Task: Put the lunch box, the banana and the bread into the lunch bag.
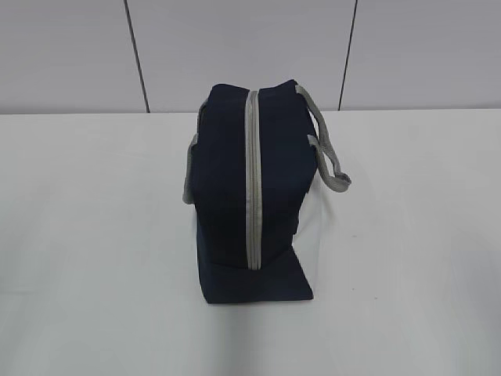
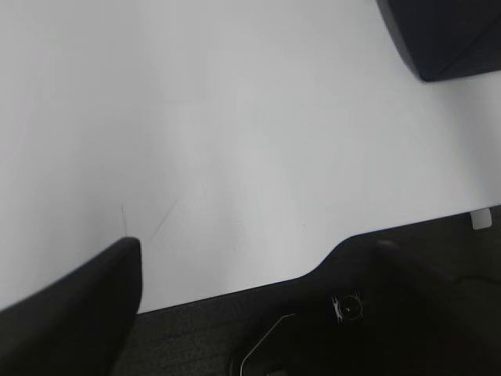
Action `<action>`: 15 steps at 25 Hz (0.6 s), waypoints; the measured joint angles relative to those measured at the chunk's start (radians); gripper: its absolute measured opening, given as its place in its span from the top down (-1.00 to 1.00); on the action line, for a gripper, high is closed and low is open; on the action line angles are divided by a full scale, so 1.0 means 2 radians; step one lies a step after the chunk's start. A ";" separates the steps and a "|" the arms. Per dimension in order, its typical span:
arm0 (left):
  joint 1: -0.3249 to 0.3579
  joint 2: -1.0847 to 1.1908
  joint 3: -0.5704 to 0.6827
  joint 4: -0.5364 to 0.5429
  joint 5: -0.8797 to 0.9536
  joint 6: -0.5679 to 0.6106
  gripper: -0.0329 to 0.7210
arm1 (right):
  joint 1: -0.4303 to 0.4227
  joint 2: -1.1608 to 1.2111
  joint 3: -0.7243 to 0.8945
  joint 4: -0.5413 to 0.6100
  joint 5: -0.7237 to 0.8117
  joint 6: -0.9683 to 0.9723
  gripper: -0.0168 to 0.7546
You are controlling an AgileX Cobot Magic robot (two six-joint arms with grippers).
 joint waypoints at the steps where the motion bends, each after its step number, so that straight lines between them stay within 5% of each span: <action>1: 0.000 -0.015 0.004 0.001 0.001 0.000 -0.61 | 0.000 -0.019 0.007 -0.003 0.004 0.001 -0.40; 15: 0.000 -0.066 0.036 0.010 -0.031 0.000 -0.57 | 0.000 -0.119 0.041 -0.111 -0.006 0.009 -0.40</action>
